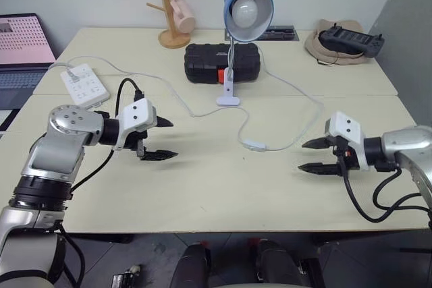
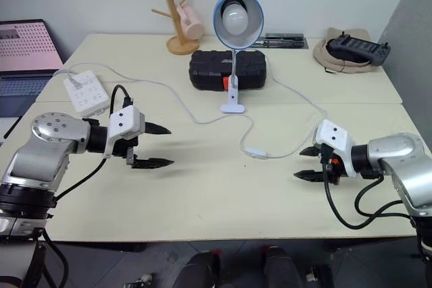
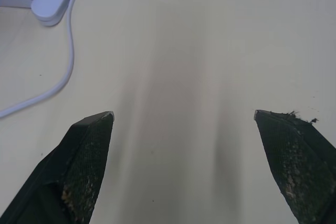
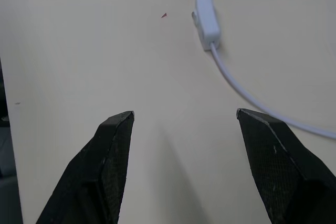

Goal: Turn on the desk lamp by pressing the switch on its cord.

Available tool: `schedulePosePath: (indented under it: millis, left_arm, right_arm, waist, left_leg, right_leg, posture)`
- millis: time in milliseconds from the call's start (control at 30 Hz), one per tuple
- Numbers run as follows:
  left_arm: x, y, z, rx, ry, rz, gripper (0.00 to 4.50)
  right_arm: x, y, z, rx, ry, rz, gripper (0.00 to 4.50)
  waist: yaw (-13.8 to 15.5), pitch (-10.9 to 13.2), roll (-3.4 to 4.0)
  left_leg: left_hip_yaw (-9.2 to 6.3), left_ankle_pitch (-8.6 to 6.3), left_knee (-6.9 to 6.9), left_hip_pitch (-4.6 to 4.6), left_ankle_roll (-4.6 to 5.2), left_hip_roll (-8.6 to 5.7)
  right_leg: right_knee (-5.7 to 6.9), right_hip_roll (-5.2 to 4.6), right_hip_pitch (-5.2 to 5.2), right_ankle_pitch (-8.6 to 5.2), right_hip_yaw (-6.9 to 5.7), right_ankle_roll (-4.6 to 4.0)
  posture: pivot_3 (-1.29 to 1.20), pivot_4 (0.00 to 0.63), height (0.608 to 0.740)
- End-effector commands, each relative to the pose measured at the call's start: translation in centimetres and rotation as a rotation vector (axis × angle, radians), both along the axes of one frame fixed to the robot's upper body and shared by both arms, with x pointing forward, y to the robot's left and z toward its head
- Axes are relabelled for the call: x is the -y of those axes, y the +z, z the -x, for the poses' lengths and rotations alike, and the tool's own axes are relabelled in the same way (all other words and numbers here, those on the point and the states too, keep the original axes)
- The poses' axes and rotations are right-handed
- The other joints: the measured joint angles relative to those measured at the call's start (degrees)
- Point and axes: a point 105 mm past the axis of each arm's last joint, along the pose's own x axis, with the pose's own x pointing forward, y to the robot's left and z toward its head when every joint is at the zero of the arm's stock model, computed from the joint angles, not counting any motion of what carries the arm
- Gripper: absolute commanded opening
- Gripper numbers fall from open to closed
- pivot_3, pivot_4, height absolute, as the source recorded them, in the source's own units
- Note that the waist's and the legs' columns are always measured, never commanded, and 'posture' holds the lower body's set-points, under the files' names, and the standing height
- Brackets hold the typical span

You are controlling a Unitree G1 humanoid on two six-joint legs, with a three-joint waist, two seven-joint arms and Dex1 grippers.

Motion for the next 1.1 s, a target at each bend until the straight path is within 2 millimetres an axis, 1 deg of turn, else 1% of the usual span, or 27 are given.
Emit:
schedulePosePath:
  millis: [33,133,267,400,533,733,867,933,1100]
  left_arm:
    - [0.3,1.7,-0.6,0.060,-0.015,0.013,4.50]
    - [0.9,2.1,-0.9,0.062,-0.021,0.026,4.50]
    - [1.0,2.3,-1.0,0.060,-0.009,0.039,4.50]
    - [1.4,2.6,-0.6,0.058,-0.024,0.051,4.50]
    - [2.6,2.8,0.4,0.046,-0.050,0.084,4.50]
    - [3.5,2.4,1.4,0.027,-0.048,0.109,4.50]
    - [4.0,1.3,2.4,0.018,-0.025,0.131,4.50]
    - [4.1,1.0,2.7,0.016,-0.022,0.134,4.50]
    - [4.2,1.0,2.9,0.016,-0.007,0.147,4.50]
  right_arm:
    - [-0.3,1.3,-0.2,0.067,-0.020,-0.020,3.27]
    - [-0.5,1.4,-0.4,0.075,-0.030,-0.027,3.27]
    - [-0.8,1.4,-0.7,0.082,-0.030,-0.031,3.27]
    - [-1.5,1.4,-1.3,0.092,-0.016,-0.038,3.27]
    - [-3.0,1.0,-3.0,0.122,0.001,-0.045,3.27]
    - [-4.9,-0.6,-4.5,0.122,0.037,-0.038,3.27]
    - [-6.2,-2.5,-6.0,0.119,0.068,-0.006,3.27]
    - [-6.6,-2.9,-6.2,0.112,0.080,-0.009,3.27]
    - [-7.1,-3.2,-6.6,0.101,0.094,-0.023,3.27]
  waist:
    - [0.0,0.0,0.00]
    - [0.0,0.0,0.00]
    - [0.0,0.0,0.00]
    - [0.0,0.0,0.00]
    - [-0.2,0.0,-0.01]
    - [-0.1,0.0,-0.01]
    - [-0.2,0.0,0.00]
    - [-0.1,0.0,0.00]
    - [0.0,0.0,0.00]
  left_leg:
    - [0.00,0.00,0.00,0.00,0.00,0.00]
    - [-0.03,0.00,0.01,-0.03,0.00,-0.01]
    - [-0.02,0.00,0.01,-0.02,0.00,0.00]
    - [-0.02,0.00,0.01,-0.01,0.00,0.00]
    - [-0.03,0.00,0.02,-0.01,0.00,0.02]
    - [-0.06,0.00,0.01,-0.03,0.00,0.06]
    - [-0.07,0.00,0.02,0.00,0.00,0.06]
    - [-0.07,0.00,0.02,0.00,-0.01,0.09]
    - [-0.10,0.00,0.03,0.00,-0.01,0.07]
  right_leg:
    - [0.00,0.00,0.00,0.00,0.00,0.00]
    - [-0.01,-0.01,0.00,0.00,-0.03,0.00]
    - [-0.01,-0.02,0.00,0.00,-0.01,0.00]
    - [0.00,0.00,-0.02,0.00,0.00,0.00]
    - [0.00,0.00,-0.01,0.00,0.01,0.00]
    - [0.00,-0.03,-0.04,0.00,0.03,0.00]
    - [0.03,-0.03,-0.04,0.00,0.07,-0.01]
    - [0.04,-0.03,-0.04,0.00,0.04,-0.01]
    - [0.05,-0.04,-0.03,0.01,0.04,-0.01]
  posture:
    - [0.00,0.150,0.740]
    - [0.00,0.150,0.740]
    - [0.00,0.150,0.740]
    - [0.00,0.150,0.740]
    - [0.00,0.150,0.740]
    - [0.00,0.150,0.740]
    - [0.00,0.150,0.740]
    - [0.00,0.150,0.740]
    - [0.00,0.150,0.740]
